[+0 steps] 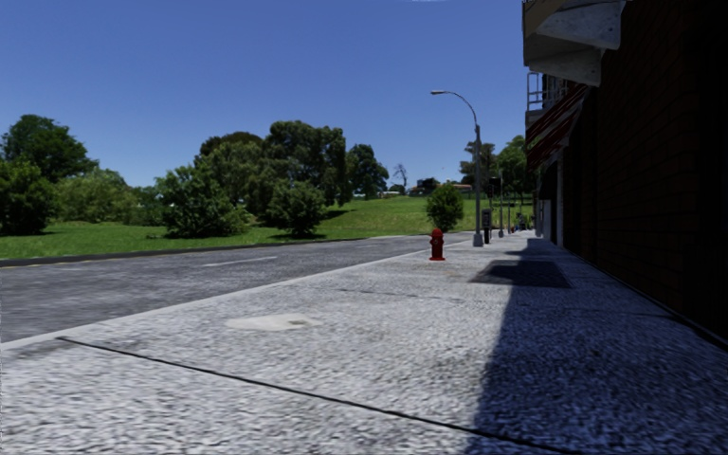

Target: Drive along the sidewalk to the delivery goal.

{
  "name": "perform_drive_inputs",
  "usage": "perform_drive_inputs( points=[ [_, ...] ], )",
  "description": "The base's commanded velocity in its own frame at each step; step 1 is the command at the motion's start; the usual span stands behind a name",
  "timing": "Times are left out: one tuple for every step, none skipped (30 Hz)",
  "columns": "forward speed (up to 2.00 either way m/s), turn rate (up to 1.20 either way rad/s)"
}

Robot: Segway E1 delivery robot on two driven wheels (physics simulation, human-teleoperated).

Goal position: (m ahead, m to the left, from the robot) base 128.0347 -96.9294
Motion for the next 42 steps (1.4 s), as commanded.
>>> perform_drive_inputs(
  points=[
    [2.0,-0.59],
    [2.0,-0.59],
    [2.0,-0.59],
    [2.0,-0.59],
    [2.0,-0.59],
    [2.0,-0.59],
    [2.0,-0.59],
    [2.0,-0.59],
    [2.0,-0.59],
    [2.0,-0.59],
    [2.0,-0.59],
    [2.0,-0.59],
    [2.0,-0.59],
    [2.0,-0.59],
    [2.0,-0.59],
    [2.0,-0.59],
    [2.0,-0.59],
    [2.0,-0.59],
    [2.0,-0.59],
    [2.0,-0.59],
    [2.0,-0.59],
    [2.0,-0.59],
    [2.0,-0.59],
    [2.0,-0.59],
    [2.0,-0.59],
    [2.0,-0.59],
    [2.0,-0.59],
    [2.0,-0.5],
    [2.0,-0.04],
    [2.0,-0.04],
    [2.0,0.0],
    [2.0,0.0],
    [2.0,0.0],
    [2.0,0.0],
    [2.0,0.0],
    [2.0,0.0],
    [2.0,0.0],
    [2.0,0.0],
    [2.0,0.0],
    [2.0,0.0],
    [2.0,0.0],
    [2.0,0.0]
  ],
)
